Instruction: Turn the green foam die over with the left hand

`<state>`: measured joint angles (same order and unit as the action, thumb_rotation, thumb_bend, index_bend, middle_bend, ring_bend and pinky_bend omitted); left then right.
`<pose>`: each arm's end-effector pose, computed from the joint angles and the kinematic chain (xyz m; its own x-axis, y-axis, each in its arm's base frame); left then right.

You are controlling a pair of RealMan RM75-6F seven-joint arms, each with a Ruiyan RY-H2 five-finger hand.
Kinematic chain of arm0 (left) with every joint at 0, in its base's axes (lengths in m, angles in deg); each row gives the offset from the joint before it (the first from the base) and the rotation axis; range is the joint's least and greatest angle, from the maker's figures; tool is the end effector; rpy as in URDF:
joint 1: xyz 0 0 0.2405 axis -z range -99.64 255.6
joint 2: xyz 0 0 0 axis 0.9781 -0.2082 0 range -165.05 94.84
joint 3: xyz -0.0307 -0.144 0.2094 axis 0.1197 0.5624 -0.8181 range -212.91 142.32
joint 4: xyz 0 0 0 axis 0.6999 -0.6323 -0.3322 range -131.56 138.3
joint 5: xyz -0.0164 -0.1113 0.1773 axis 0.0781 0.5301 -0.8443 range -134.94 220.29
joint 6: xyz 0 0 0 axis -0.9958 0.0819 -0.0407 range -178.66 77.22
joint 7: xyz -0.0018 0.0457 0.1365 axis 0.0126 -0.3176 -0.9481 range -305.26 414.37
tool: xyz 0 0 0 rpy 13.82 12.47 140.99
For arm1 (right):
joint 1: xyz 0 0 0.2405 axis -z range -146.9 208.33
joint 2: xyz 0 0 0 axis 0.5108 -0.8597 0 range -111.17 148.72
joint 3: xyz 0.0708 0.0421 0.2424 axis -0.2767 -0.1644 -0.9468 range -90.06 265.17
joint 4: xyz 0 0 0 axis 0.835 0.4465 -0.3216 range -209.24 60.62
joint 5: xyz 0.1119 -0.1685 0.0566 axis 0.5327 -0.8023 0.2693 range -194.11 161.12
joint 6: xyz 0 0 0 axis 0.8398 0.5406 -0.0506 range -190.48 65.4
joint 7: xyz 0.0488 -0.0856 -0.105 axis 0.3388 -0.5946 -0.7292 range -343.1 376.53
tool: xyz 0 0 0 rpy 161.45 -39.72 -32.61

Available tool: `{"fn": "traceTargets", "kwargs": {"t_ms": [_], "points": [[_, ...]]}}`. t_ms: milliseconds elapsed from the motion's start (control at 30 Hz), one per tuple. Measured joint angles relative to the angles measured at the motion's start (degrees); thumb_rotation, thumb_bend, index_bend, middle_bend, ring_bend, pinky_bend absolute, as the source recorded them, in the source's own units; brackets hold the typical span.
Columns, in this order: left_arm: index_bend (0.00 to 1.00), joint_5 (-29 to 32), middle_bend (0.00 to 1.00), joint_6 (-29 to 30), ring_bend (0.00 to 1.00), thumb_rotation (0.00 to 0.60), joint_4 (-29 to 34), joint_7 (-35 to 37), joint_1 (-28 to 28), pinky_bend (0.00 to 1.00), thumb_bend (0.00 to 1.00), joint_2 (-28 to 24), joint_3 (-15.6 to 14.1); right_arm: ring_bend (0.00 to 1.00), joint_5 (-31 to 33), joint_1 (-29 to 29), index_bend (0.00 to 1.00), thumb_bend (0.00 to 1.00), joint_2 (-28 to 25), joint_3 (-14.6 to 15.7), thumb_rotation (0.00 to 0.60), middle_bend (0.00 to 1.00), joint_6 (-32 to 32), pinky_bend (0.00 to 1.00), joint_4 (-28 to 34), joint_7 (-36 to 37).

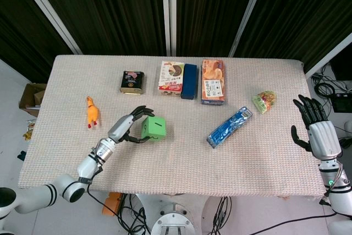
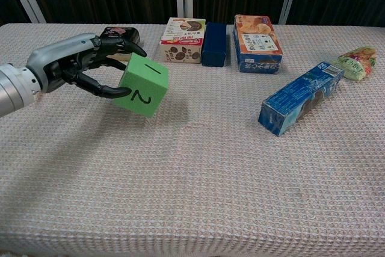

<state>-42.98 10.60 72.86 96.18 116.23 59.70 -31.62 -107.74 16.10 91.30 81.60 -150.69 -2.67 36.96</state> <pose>-0.1794 0.3226 -0.0385 -0.2271 0.4998 0.8358 0.8874 -0.2474 0.3890 -0.3094 -0.2505 0.1568 0.2434 0.1317 0.9609 -0.9284 -0.2553 0.2701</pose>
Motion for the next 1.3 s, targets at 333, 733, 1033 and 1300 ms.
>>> {"fn": "traceTargets", "kwargs": {"t_ms": [333, 733, 1033, 1300], "points": [[0.58, -2.99, 0.16, 3.27, 0.03, 0.600, -6.10, 2.49, -1.84, 0.16, 0.36, 3.61, -1.72, 0.00, -0.11, -0.01, 0.00, 0.49, 0.44, 0.27, 0.600, 0.00, 0.29, 0.00, -0.05, -0.53], [0.13, -4.20, 0.16, 4.45, 0.03, 0.600, -8.35, 6.52, -2.73, 0.16, 0.28, 4.33, -2.93, 0.00, 0.12, 0.11, 0.00, 0.49, 0.37, 0.26, 0.600, 0.00, 0.51, 0.00, -0.04, -0.66], [0.10, -4.71, 0.15, 6.13, 0.03, 0.600, -9.66, 7.97, -3.79, 0.16, 0.25, 4.14, -3.44, 0.00, 0.13, 0.00, 0.00, 0.48, 0.45, 0.21, 0.600, 0.00, 0.65, 0.00, 0.22, -1.18], [0.09, -6.58, 0.11, 11.93, 0.03, 0.600, -5.23, 3.42, -5.90, 0.16, 0.18, -0.68, -4.01, 0.00, -0.21, 0.55, 0.00, 0.48, -0.58, -0.05, 0.600, 0.00, -0.99, 0.00, 1.22, -1.52]]}}
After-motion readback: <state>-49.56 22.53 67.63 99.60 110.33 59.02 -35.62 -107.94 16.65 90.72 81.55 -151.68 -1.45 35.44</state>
